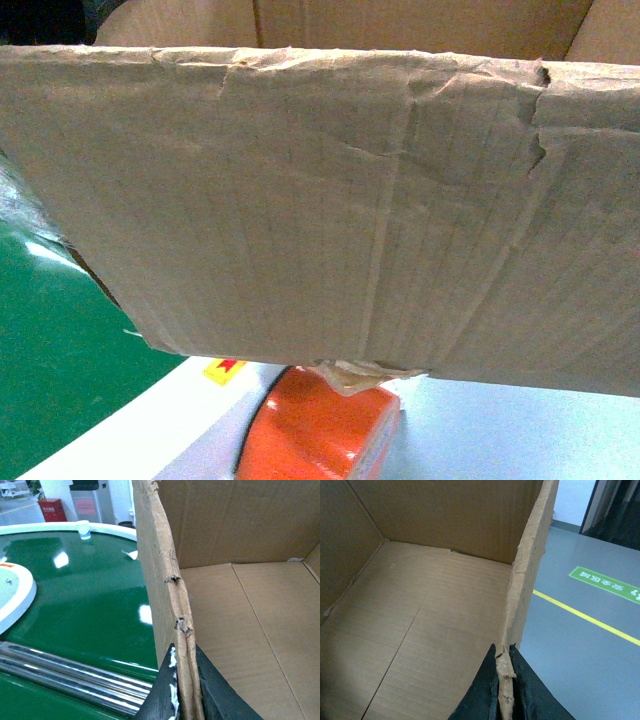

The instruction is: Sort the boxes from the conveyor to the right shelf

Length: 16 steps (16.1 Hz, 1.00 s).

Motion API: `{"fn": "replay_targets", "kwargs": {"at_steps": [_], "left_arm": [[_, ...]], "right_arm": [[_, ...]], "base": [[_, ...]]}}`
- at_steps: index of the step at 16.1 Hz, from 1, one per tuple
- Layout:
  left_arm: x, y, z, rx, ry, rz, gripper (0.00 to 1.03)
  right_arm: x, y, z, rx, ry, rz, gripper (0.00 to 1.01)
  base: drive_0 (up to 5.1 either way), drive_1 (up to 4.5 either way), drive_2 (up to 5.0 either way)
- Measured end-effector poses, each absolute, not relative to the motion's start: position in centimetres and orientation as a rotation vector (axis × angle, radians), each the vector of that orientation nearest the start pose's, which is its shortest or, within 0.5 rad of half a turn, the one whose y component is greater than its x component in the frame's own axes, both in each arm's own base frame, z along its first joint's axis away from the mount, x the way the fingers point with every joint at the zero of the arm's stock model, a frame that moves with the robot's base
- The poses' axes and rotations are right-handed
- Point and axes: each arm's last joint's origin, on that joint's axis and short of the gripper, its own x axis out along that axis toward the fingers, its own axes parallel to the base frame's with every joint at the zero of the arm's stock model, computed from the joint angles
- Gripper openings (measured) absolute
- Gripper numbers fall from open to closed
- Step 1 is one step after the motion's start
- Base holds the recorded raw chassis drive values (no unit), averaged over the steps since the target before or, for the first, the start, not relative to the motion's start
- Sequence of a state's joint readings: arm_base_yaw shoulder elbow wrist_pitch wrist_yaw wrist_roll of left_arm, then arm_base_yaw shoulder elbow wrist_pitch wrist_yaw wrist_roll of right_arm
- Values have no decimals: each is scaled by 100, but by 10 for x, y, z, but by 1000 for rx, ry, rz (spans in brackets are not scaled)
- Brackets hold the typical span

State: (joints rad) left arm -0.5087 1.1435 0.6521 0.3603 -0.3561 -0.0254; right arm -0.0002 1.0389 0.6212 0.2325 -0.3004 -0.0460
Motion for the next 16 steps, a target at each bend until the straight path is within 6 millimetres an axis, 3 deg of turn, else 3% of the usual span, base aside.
{"fn": "replay_targets", "kwargs": {"at_steps": [6, 11, 16], "left_arm": [[222, -112, 269, 30, 121, -151, 3], [223, -112, 269, 30, 121, -152, 3], [223, -112, 268, 30, 122, -151, 3]], "right_arm": [[228, 9, 269, -17, 178, 303, 3], [228, 9, 269, -18, 176, 305, 3], [228, 9, 269, -17, 178, 305, 3]], "base": [[-143, -143, -143], [281, -460, -319], [222, -619, -34]]}}
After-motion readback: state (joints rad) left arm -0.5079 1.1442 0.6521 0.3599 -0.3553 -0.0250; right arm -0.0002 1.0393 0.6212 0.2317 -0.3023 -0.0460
